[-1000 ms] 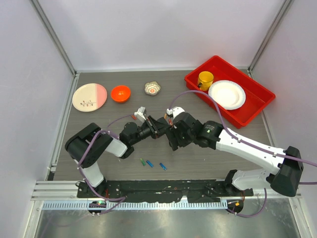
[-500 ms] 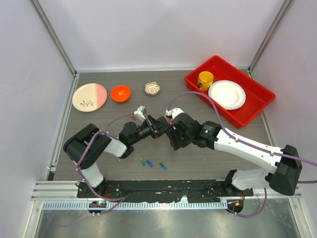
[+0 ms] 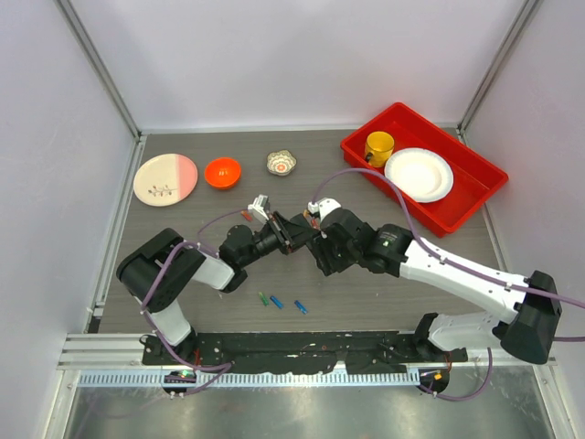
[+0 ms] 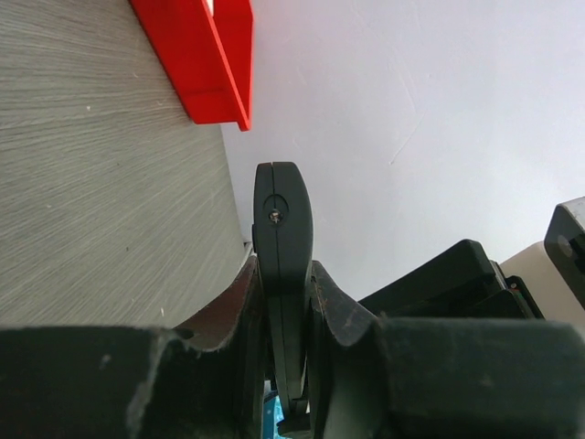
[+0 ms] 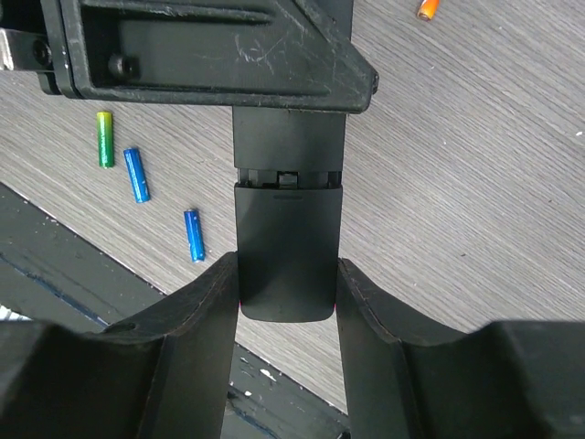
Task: Load the batteries into the remote control
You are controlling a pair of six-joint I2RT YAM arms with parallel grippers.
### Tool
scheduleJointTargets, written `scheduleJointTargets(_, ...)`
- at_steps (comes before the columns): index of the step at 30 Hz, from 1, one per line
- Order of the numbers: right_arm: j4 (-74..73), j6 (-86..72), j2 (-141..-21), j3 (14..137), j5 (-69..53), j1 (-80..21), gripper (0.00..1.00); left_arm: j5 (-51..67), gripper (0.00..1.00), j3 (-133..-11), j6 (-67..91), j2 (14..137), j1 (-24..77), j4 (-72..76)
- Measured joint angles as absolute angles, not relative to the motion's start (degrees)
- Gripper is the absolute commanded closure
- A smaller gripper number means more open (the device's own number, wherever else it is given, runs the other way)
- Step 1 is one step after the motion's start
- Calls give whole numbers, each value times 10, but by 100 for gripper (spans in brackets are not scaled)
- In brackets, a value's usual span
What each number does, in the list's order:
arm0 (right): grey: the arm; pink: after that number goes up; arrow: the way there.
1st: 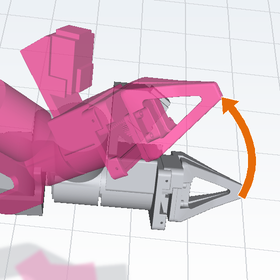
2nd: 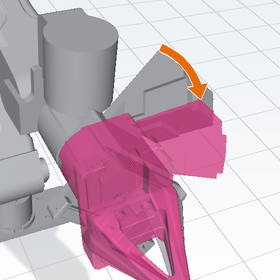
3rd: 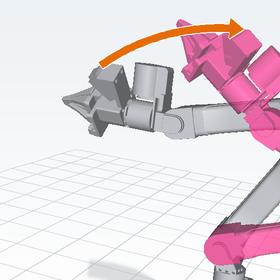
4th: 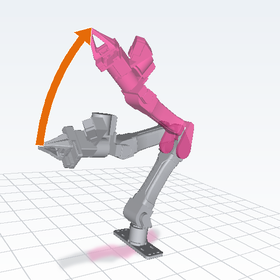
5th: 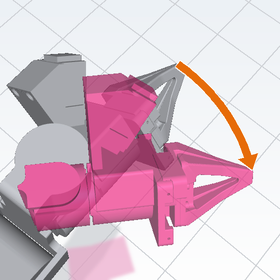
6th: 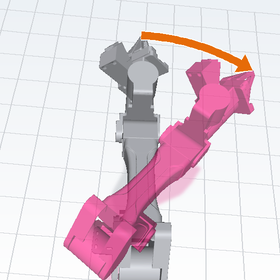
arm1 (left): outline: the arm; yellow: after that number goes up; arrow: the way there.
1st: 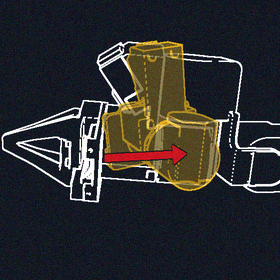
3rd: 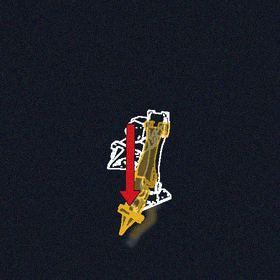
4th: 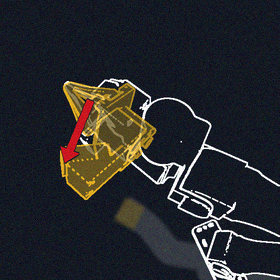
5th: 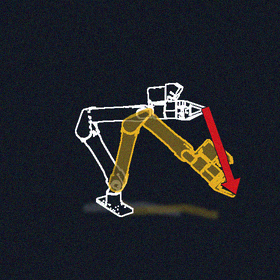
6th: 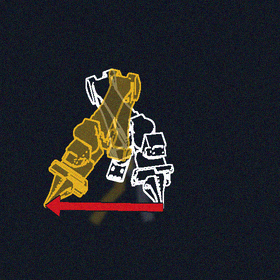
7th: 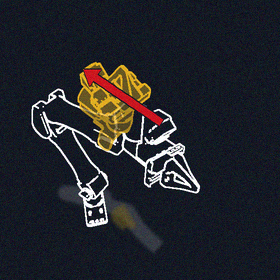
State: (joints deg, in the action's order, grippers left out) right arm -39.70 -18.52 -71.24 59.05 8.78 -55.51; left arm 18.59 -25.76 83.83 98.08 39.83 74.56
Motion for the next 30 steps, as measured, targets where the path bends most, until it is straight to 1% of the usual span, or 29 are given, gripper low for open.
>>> scheduleJointTargets(12,-418,-190,-640,590,90,-555,55,184,100,-263,831,981,395,755)
scheduleJointTargets(18,-422,-199,-624,585,141,-528,56,185,100,-251,825,967,370,750)
scheduleJointTargets(21,-396,-209,-623,543,183,-482,56,193,100,-222,825,912,342,740)
scheduleJointTargets(24,-367,-218,-631,488,203,-430,57,209,100,-201,813,819,318,715)
scheduleJointTargets(27,-340,-225,-687,474,199,-378,57,225,100,-206,769,697,308,628)
scheduleJointTargets(30,-311,-226,-761,485,188,-340,57,237,100,-228,709,589,308,488)
